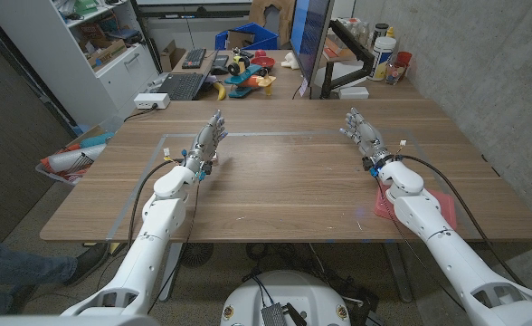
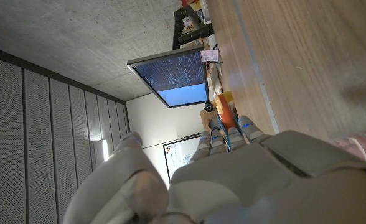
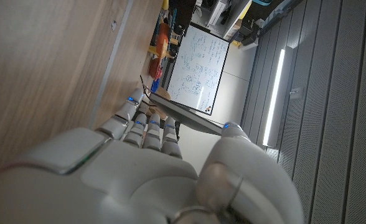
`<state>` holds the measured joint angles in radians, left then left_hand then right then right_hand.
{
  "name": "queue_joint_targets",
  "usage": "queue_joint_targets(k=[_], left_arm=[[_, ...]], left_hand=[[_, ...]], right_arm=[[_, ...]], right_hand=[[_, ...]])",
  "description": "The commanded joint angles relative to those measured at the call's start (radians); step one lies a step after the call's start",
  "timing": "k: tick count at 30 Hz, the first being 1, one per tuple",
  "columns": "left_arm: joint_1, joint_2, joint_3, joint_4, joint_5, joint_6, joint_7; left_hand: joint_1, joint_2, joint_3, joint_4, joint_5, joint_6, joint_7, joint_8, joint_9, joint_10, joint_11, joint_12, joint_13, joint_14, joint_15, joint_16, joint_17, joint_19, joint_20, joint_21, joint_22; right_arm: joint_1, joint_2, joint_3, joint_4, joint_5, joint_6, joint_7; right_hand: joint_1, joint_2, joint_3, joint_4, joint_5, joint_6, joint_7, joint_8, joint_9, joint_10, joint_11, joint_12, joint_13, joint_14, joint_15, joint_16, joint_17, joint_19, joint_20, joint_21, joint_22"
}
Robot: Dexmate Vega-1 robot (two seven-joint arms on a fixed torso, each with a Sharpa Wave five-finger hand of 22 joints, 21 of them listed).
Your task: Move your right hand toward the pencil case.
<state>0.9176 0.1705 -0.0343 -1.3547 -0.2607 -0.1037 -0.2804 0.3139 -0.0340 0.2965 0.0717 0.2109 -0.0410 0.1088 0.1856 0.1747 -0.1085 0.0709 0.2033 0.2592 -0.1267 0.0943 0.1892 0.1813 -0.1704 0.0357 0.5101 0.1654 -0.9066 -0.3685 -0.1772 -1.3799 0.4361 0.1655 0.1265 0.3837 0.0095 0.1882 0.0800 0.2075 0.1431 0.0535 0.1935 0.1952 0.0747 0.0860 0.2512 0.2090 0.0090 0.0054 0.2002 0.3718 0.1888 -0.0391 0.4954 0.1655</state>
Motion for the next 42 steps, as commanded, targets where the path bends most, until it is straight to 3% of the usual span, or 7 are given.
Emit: queue_joint_targets(k=[1,35,40,42], left_arm=[[-0.011,-0.026,-0.029,0.018,0.044,0.014,-0.035],[-0.038,-0.03,-0.039,0.024,0.068,0.029,-0.062],[-0.041,-0.037,-0.037,0.029,0.072,0.026,-0.054],[-0.042,-0.038,-0.035,0.031,0.073,0.025,-0.056]], left_hand=[[0.005,0.004,0.007,-0.005,0.003,0.003,0.002,0.004,0.004,-0.007,-0.002,0.005,-0.002,-0.008,-0.003,0.005,0.003,-0.057,0.008,-0.003,0.004],[0.007,0.011,0.006,-0.011,0.0,0.003,0.002,0.003,0.004,-0.01,0.0,0.004,-0.015,-0.012,0.001,0.004,0.002,-0.054,0.001,-0.022,0.005],[0.008,0.014,0.005,-0.015,-0.002,0.011,-0.002,0.005,0.004,-0.006,-0.004,0.006,-0.023,-0.014,-0.009,0.003,0.002,-0.043,-0.037,-0.031,0.005],[0.008,0.014,0.005,-0.015,-0.002,0.012,-0.002,0.005,0.004,-0.008,-0.007,0.005,-0.024,-0.015,-0.01,0.002,0.001,-0.043,-0.038,-0.032,0.005]], right_arm=[[-0.004,0.011,0.026,-0.021,-0.025,-0.016,0.014],[-0.047,-0.004,0.054,-0.094,-0.08,-0.009,-0.018],[-0.054,-0.009,0.059,-0.102,-0.084,-0.005,-0.018],[-0.056,-0.013,0.061,-0.107,-0.09,-0.006,-0.022]], right_hand=[[0.002,0.004,-0.001,-0.006,0.003,0.007,0.002,0.007,0.001,0.009,0.002,-0.004,0.003,0.001,0.006,0.004,0.002,0.013,0.003,-0.003,0.001],[-0.015,0.0,-0.012,-0.004,0.002,0.005,-0.007,0.005,-0.002,0.022,-0.002,-0.011,-0.003,0.018,0.007,0.012,-0.01,0.033,0.006,-0.019,0.001],[-0.017,0.002,-0.013,-0.004,0.002,0.005,-0.008,0.005,-0.002,0.023,-0.004,-0.013,-0.003,0.02,0.003,0.013,-0.012,0.036,0.004,-0.022,0.001],[-0.018,0.003,-0.013,-0.004,0.003,0.005,-0.008,0.005,-0.002,0.024,-0.005,-0.014,-0.004,0.025,0.001,0.015,-0.013,0.04,-0.001,-0.023,0.001]])
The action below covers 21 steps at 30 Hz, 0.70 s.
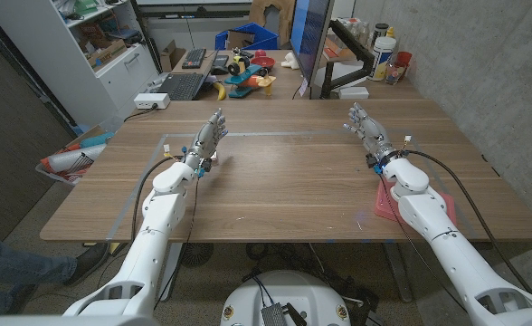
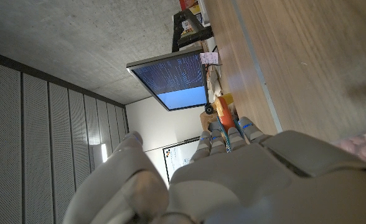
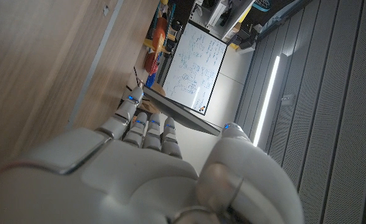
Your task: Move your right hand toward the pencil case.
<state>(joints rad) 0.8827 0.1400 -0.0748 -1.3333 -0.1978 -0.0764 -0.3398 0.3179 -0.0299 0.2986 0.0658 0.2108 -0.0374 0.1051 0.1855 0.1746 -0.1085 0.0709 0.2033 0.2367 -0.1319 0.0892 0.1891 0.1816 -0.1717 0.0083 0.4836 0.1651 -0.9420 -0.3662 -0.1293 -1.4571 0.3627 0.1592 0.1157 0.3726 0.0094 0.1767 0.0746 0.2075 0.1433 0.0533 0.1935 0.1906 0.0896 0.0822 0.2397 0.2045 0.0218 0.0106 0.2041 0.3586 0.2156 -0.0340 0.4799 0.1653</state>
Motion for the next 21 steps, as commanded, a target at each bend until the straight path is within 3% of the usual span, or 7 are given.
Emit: queue_joint_targets(k=[1,21], left_arm=[[-0.008,-0.008,0.006,0.012,0.01,-0.003,0.002],[-0.02,0.002,-0.003,0.032,0.014,0.007,-0.008]], left_hand=[[0.005,0.01,0.003,-0.009,-0.002,0.008,0.002,0.005,0.004,-0.008,-0.006,0.005,-0.002,-0.01,-0.006,0.002,0.001,-0.042,-0.012,-0.006,0.005],[0.006,0.013,0.002,-0.014,-0.004,0.009,0.001,0.004,0.004,-0.011,-0.007,0.004,-0.009,-0.014,-0.006,0.001,0.001,-0.046,-0.002,-0.021,0.005]], right_arm=[[-0.022,-0.017,0.014,-0.031,-0.017,0.0,-0.011],[-0.045,-0.025,0.028,-0.048,-0.036,0.032,-0.018]], right_hand=[[-0.007,0.003,-0.002,0.001,0.003,0.005,-0.008,0.005,0.002,0.01,-0.002,-0.002,0.001,0.013,-0.004,0.011,0.0,0.015,-0.006,-0.008,0.002],[-0.011,0.006,-0.004,0.0,0.004,0.005,-0.012,0.005,0.002,0.015,-0.002,-0.007,-0.001,0.03,-0.001,0.016,-0.007,0.02,-0.003,-0.02,0.002]])
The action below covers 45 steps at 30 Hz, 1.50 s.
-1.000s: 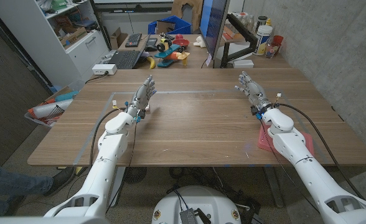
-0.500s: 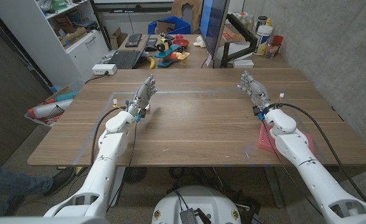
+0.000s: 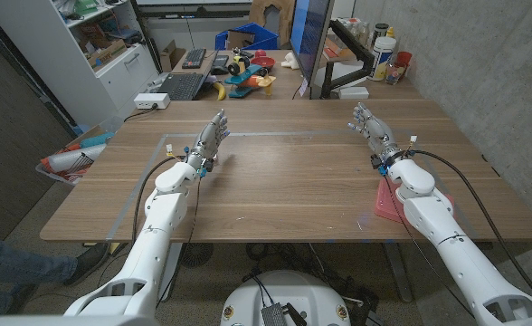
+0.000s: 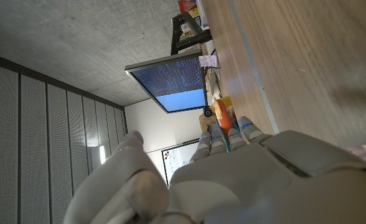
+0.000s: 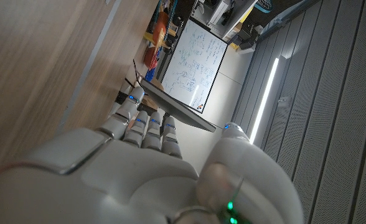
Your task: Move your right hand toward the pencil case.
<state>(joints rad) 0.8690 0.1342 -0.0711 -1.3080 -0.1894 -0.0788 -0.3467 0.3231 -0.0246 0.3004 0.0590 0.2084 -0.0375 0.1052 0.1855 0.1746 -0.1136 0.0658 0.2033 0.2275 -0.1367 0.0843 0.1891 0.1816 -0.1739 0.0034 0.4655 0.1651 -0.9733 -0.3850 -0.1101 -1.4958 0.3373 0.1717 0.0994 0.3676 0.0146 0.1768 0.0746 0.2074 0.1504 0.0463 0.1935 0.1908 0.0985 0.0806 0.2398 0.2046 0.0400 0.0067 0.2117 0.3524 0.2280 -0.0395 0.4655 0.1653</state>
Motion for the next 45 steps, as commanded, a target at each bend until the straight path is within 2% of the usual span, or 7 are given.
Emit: queue_joint_targets(k=[1,22,38,41,45], left_arm=[[-0.006,0.008,-0.007,0.006,0.006,0.009,-0.001],[-0.003,0.012,-0.005,-0.002,0.014,0.024,-0.001],[-0.012,0.018,0.002,-0.007,0.02,0.038,-0.008],[-0.016,0.02,0.002,-0.001,0.021,0.041,-0.01],[-0.014,0.023,0.001,-0.003,0.023,0.041,-0.011]], left_hand=[[0.0,0.008,0.0,-0.007,-0.001,0.009,0.001,0.004,0.005,-0.005,-0.002,0.004,0.0,-0.009,-0.001,0.001,0.001,-0.044,0.003,-0.003,0.005],[0.0,0.011,-0.001,-0.01,-0.003,0.009,0.0,0.003,0.005,-0.008,0.0,0.004,-0.006,-0.013,0.0,0.0,0.001,-0.048,0.014,-0.016,0.005],[-0.001,0.013,-0.002,-0.012,-0.004,0.011,0.002,0.003,0.005,-0.009,0.0,0.004,-0.01,-0.014,0.001,0.001,0.001,-0.047,0.017,-0.025,0.006],[-0.001,0.014,-0.003,-0.013,-0.004,0.018,0.015,0.005,0.005,-0.003,0.013,0.007,-0.012,-0.01,0.01,0.002,0.001,-0.042,0.013,-0.029,0.006],[-0.001,0.015,-0.004,-0.014,-0.004,0.02,0.02,0.006,0.005,-0.001,0.015,0.007,-0.013,-0.01,0.011,0.003,0.0,-0.039,0.012,-0.031,0.006]], right_arm=[[-0.013,-0.006,0.009,-0.009,-0.011,0.02,-0.002],[-0.024,-0.032,0.023,-0.018,-0.016,0.039,0.024],[-0.06,-0.052,0.044,-0.064,-0.028,0.039,0.014],[-0.064,-0.054,0.046,-0.071,-0.03,0.037,0.012],[-0.071,-0.058,0.05,-0.082,-0.033,0.035,0.01]], right_hand=[[-0.006,0.0,-0.004,0.0,0.004,-0.002,-0.005,0.005,0.001,0.006,-0.001,-0.007,-0.001,0.012,0.004,0.009,-0.001,0.008,0.003,-0.006,0.002],[-0.009,0.003,-0.006,-0.001,0.006,-0.01,-0.006,0.002,0.001,0.012,-0.004,-0.01,-0.001,0.018,0.002,0.009,-0.007,0.027,0.0,-0.012,0.002],[-0.01,0.006,-0.007,-0.003,0.007,-0.013,-0.005,0.001,0.001,0.016,0.0,-0.012,-0.001,0.027,0.004,0.011,-0.012,0.039,0.004,-0.018,0.001],[-0.011,0.006,-0.007,-0.003,0.007,-0.013,-0.005,0.002,0.001,0.017,-0.002,-0.012,-0.001,0.028,0.003,0.011,-0.013,0.041,0.004,-0.019,0.001],[-0.011,0.006,-0.008,-0.003,0.007,-0.012,-0.001,0.002,0.001,0.019,-0.001,-0.013,-0.001,0.031,0.005,0.011,-0.014,0.044,0.005,-0.021,0.001]])
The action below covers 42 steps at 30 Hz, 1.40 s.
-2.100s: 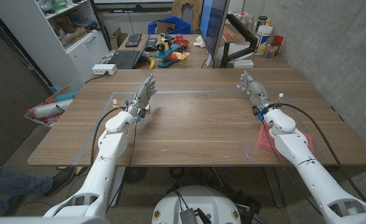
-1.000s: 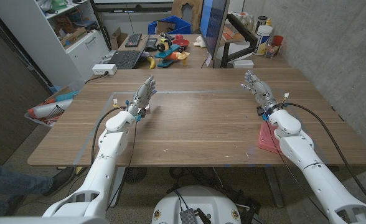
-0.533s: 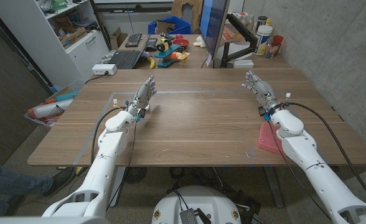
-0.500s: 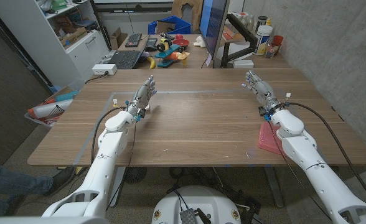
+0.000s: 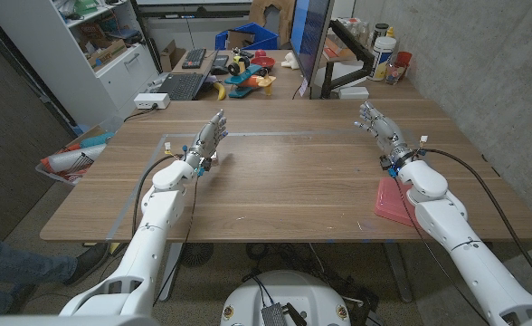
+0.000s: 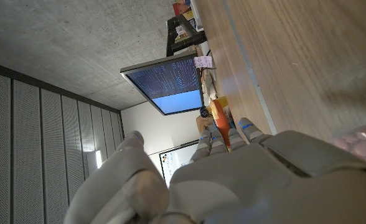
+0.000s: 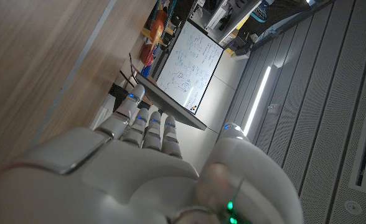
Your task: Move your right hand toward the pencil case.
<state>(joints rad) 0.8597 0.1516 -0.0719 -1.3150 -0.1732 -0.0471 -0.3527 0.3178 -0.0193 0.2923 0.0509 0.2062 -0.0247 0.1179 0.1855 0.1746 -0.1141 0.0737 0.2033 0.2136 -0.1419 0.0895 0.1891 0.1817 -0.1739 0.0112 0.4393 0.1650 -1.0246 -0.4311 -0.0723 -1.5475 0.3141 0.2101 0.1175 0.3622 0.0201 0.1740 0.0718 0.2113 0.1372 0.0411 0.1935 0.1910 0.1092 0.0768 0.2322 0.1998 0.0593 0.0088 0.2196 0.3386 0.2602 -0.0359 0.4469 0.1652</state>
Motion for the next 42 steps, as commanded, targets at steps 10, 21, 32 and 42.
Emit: queue_joint_targets(k=[10,21,32,42], left_arm=[[0.0,0.006,0.0,-0.005,0.006,0.01,-0.005],[-0.005,0.007,0.001,0.0,0.005,0.007,-0.009],[-0.011,0.007,0.002,0.006,0.005,0.004,-0.013],[-0.014,0.007,0.003,0.009,0.006,0.002,-0.016]], left_hand=[[0.003,0.01,0.004,-0.007,-0.002,0.007,0.007,0.005,0.005,-0.004,0.006,0.006,-0.001,-0.006,0.007,0.002,0.0,-0.041,0.007,-0.011,0.006],[0.002,0.011,0.002,-0.009,-0.003,0.006,0.003,0.004,0.005,-0.005,0.001,0.005,-0.004,-0.008,0.005,0.002,0.001,-0.041,0.013,-0.018,0.006],[0.002,0.013,0.001,-0.01,-0.003,0.01,0.001,0.005,0.005,-0.006,0.0,0.005,-0.005,-0.009,0.003,0.001,0.001,-0.042,0.015,-0.023,0.006],[0.001,0.014,0.001,-0.011,-0.003,0.01,0.0,0.004,0.005,-0.008,-0.002,0.005,-0.006,-0.012,0.002,0.0,0.001,-0.041,0.017,-0.028,0.007]], right_arm=[[-0.04,-0.017,0.024,-0.051,-0.012,-0.002,-0.012],[-0.06,-0.023,0.034,-0.074,-0.021,0.0,-0.017],[-0.082,-0.024,0.046,-0.086,-0.024,0.011,-0.021],[-0.106,-0.032,0.059,-0.112,-0.041,0.015,-0.031]], right_hand=[[-0.007,0.0,-0.006,-0.002,0.004,0.003,0.008,0.003,0.001,0.01,0.008,-0.006,0.004,0.013,0.006,0.003,-0.003,0.018,0.003,-0.007,0.001],[-0.012,0.002,-0.01,-0.003,0.006,0.021,0.014,0.008,0.002,0.02,0.012,-0.009,0.004,0.021,0.009,0.003,-0.012,0.028,0.009,-0.022,0.002],[-0.013,0.002,-0.011,-0.004,0.006,0.012,0.001,0.005,0.002,0.02,0.01,-0.011,0.004,0.022,0.005,0.002,-0.015,0.031,0.01,-0.028,0.002],[-0.015,0.0,-0.013,-0.005,0.007,0.009,-0.006,0.003,0.002,0.02,0.007,-0.012,0.003,0.023,0.005,0.001,-0.018,0.034,0.012,-0.033,0.002]])
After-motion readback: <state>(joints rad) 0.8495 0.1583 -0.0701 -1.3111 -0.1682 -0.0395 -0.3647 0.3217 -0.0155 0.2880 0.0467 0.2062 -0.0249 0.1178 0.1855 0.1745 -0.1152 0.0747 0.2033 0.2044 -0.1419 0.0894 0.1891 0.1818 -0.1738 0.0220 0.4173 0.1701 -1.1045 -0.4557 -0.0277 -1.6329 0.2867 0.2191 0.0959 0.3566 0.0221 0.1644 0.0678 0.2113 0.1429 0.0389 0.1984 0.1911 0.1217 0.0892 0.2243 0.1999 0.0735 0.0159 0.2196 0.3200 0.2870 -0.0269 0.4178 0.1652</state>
